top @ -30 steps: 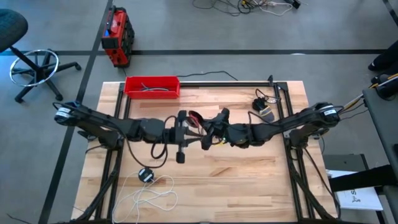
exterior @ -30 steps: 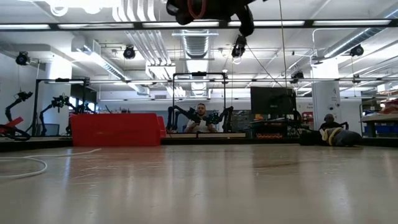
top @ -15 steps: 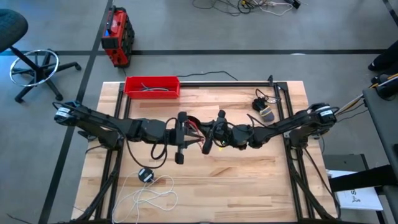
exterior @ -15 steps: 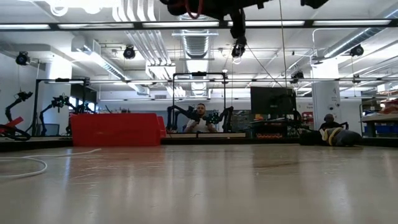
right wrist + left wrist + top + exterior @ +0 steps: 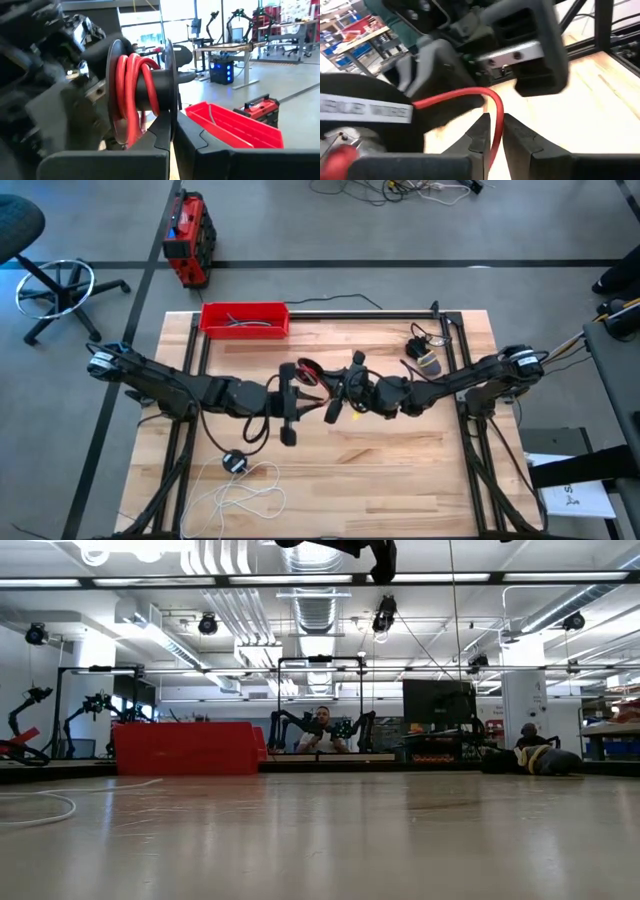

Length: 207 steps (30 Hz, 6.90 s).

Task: Coil cords
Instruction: Coil the red wire onto the black spool

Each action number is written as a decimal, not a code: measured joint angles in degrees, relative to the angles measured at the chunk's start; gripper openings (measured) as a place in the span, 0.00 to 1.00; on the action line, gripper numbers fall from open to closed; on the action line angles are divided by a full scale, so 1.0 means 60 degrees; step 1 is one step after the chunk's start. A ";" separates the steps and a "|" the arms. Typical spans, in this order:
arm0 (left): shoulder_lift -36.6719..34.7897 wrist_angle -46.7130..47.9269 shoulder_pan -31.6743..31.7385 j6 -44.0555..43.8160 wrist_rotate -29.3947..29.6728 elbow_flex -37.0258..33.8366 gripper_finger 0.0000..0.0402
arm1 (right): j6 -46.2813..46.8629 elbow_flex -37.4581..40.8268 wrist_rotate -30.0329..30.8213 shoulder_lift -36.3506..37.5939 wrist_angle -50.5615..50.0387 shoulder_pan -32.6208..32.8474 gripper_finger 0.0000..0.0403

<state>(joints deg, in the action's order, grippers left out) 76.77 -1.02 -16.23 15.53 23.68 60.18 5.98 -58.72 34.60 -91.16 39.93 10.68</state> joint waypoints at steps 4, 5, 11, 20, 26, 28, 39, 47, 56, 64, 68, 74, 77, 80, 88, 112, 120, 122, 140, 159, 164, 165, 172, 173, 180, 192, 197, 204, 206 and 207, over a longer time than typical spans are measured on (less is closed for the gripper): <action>0.0000 0.0394 0.0000 -0.0037 0.0353 0.0000 0.13 | 0.0000 0.0000 -0.0007 0.0008 0.0006 0.0008 0.00; 0.0000 0.0582 0.0000 -0.0127 0.0462 0.0000 0.13 | 0.0000 0.0000 -0.0012 0.0035 -0.0029 0.0007 0.00; 0.0000 0.1943 0.0004 -0.0892 0.1500 0.0000 0.12 | -0.0195 0.0007 -0.0027 0.0342 -0.0130 0.0097 0.00; 0.0000 0.1807 0.0053 -0.1033 0.2269 -0.0555 0.11 | -0.0368 0.0011 -0.0074 0.1099 -0.1232 0.0264 0.00; 0.0000 -0.0615 0.0124 -0.0915 0.1862 -0.1614 0.12 | -0.0452 0.0015 -0.0093 0.1570 -0.1991 0.0306 0.00; 0.0000 -0.2191 0.0222 -0.0809 0.1469 -0.2189 0.13 | -0.0484 0.0015 -0.0089 0.1601 -0.2019 0.0324 0.00; 0.0792 -0.8795 0.1671 -0.2702 -0.2694 -0.4617 0.19 | -0.0971 0.0018 -0.0088 0.1706 -0.1951 0.0346 0.00; 0.3231 -0.8911 0.2213 -0.4419 -0.5044 -0.3242 0.38 | -0.1359 0.0018 -0.0318 0.1706 -0.1899 0.0346 0.00; 0.5229 -1.0516 0.2282 -0.5152 -0.6613 -0.2329 0.61 | -0.1349 0.0018 -0.0347 0.1706 -0.2191 0.0494 0.00; 0.6165 -1.0718 0.2313 -0.5575 -0.7325 -0.1547 0.60 | -0.1346 0.0022 -0.0344 0.1706 -0.2255 0.0579 0.00; 0.6432 -1.1302 0.2310 -0.6161 -0.8235 -0.1262 0.55 | -0.1323 0.0022 -0.0347 0.1706 -0.2360 0.0576 0.00; 0.6451 -1.1333 0.2302 -0.6499 -0.8796 -0.1231 0.51 | -0.1322 0.0022 -0.0351 0.1706 -0.2450 0.0576 0.00; 0.6451 -1.1351 0.2302 -0.6621 -0.8737 -0.1231 0.51 | -0.1322 0.0022 -0.0347 0.1706 -0.2457 0.0576 0.00; 0.6451 -1.1377 0.2302 -0.6682 -0.8492 -0.1231 0.51 | -0.1322 0.0022 -0.0347 0.1706 -0.2436 0.0576 0.00; 0.6451 -1.1340 0.2333 -0.6682 -0.7597 -0.1231 0.35 | -0.1326 0.0022 -0.0347 0.1706 -0.2396 0.0576 0.00; 0.2664 -0.9925 0.4157 -0.5973 -0.5649 -0.4571 0.00 | 0.0963 0.0018 -0.0162 0.3936 -0.8385 0.1669 0.00; -0.1051 -0.7369 0.4481 -0.5351 -0.5086 -0.5518 0.00 | 0.3078 0.0061 0.1764 0.3341 -1.0649 0.1621 0.00; -0.1612 -0.7148 0.4465 -0.5405 -0.5066 -0.5507 0.00 | 0.3068 0.0066 0.1809 0.3053 -1.0543 0.1514 0.00; -0.0643 -0.2799 0.3581 -0.6501 -0.5148 -0.2069 0.00 | 0.3842 -0.1843 0.0993 -0.0021 -1.0112 -0.0269 0.00; -0.0206 -0.1305 0.3039 -0.5937 -0.5309 -0.1286 0.00 | 0.3078 -0.1883 0.0975 0.0311 -0.8650 -0.0637 0.00; -0.0039 -0.1241 0.3041 -0.5968 -0.5275 -0.1292 0.00 | 0.2761 -0.1883 0.0972 0.0315 -0.8027 -0.0637 0.00; 0.0003 -0.1232 0.3038 -0.5996 -0.5271 -0.1304 0.00 | 0.2745 -0.1883 0.0966 0.0318 -0.7897 -0.0637 0.00; 0.0162 -0.1227 0.3038 -0.5995 -0.4759 -0.1304 0.00 | 0.2340 -0.1881 0.0955 0.0454 -0.7339 -0.0579 0.00; 0.0170 -0.1126 0.3038 -0.5968 -0.4647 -0.1304 0.00 | 0.2265 -0.1880 0.0976 0.0500 -0.7237 -0.0531 0.00; 0.0162 -0.0769 0.3040 -0.5874 -0.4026 -0.1341 0.00 | 0.1579 -0.1872 0.0950 0.1100 -0.6821 -0.0110 0.00; 0.0146 -0.0594 0.3027 -0.5595 -0.4069 -0.1377 0.00 | 0.0635 -0.1860 0.1081 0.1519 -0.6964 0.0872 0.00; 0.0137 -0.0586 0.3027 -0.5495 -0.4073 -0.1452 0.00 | 0.0312 -0.1858 0.1479 0.1639 -0.6984 0.1105 0.00; 0.0131 -0.0614 0.3027 -0.5413 -0.4077 -0.1593 0.00 | 0.0109 -0.1854 0.1492 0.1714 -0.6996 0.1303 0.00; 0.0131 -0.0644 0.3027 -0.5410 -0.4082 -0.1645 0.00 | 0.0109 -0.1851 0.1492 0.1714 -0.6996 0.1362 0.00; 0.0134 -0.0657 0.3027 -0.5410 -0.4084 -0.1668 0.00 | 0.0109 -0.1854 0.1492 0.1714 -0.7000 0.1390 0.00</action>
<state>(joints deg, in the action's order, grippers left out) 77.57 -4.96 1.93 -16.93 -0.82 50.17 6.63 -69.84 43.55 -80.88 -2.06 19.01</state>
